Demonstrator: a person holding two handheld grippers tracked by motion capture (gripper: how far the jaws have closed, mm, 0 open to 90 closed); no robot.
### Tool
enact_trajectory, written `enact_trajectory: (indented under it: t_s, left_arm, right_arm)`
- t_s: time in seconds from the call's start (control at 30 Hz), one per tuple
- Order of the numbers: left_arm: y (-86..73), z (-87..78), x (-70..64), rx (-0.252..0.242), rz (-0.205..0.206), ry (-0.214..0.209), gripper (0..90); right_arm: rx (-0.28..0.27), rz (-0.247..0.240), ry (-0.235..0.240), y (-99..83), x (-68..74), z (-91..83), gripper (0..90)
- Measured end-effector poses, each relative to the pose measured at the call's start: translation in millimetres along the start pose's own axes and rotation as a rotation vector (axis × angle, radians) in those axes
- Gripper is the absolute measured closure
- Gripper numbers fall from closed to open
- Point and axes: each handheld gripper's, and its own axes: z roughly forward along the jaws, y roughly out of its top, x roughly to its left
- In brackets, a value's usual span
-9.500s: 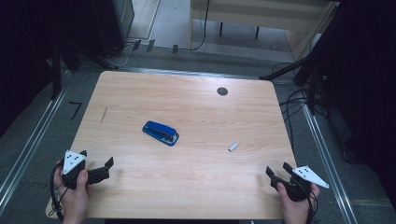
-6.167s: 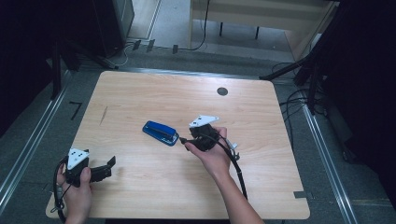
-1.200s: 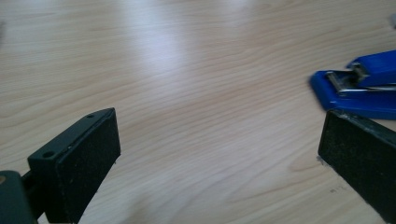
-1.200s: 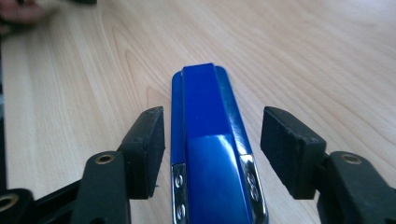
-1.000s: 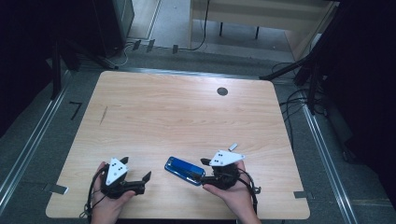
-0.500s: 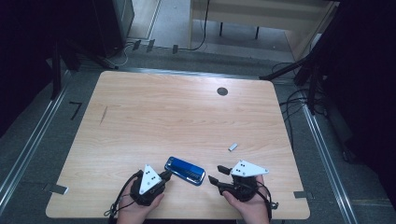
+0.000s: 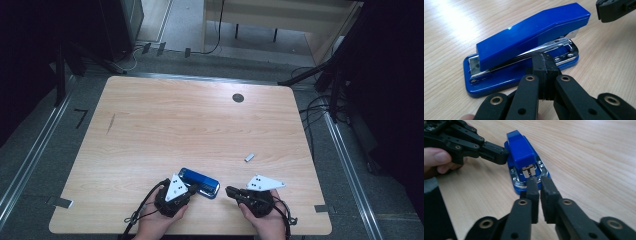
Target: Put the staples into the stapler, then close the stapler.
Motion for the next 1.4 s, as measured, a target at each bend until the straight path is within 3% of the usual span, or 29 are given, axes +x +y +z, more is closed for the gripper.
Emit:
enact_trajectory:
  t_s: [0.27,0.37,0.5,0.87,1.03,1.17,1.4]
  left_arm:
    - [1.8,3.1,5.0,0.029,-0.023,-0.034,90.0]
    - [1.4,2.5,7.4,0.027,-0.054,-0.024,90.0]
    - [1.2,2.3,5.2,0.026,-0.038,-0.004,90.0]
    - [2.1,3.3,4.6,0.026,-0.041,0.0,90.0]
    - [3.6,5.9,-2.0,0.026,0.025,0.003,90.0]
    - [5.3,8.5,-5.6,0.028,0.041,-0.014,90.0]
    - [5.3,8.2,-1.1,0.03,0.017,-0.019,90.0]
  right_arm:
    - [0.011,0.009,-0.054,-1.7,2.3,6.0,90.0]
    - [0.022,-0.018,-0.083,-2.9,4.3,10.0,90.0]
    - [0.043,-0.05,-0.066,-3.6,7.7,13.7,90.0]
    - [0.046,-0.044,-0.076,-0.7,4.5,16.3,90.0]
    - [0.056,-0.077,-0.064,3.0,9.6,22.5,90.0]
    - [0.067,-0.099,-0.065,4.5,14.5,29.3,90.0]
    - [0.078,-0.111,-0.076,5.9,15.5,32.0,90.0]
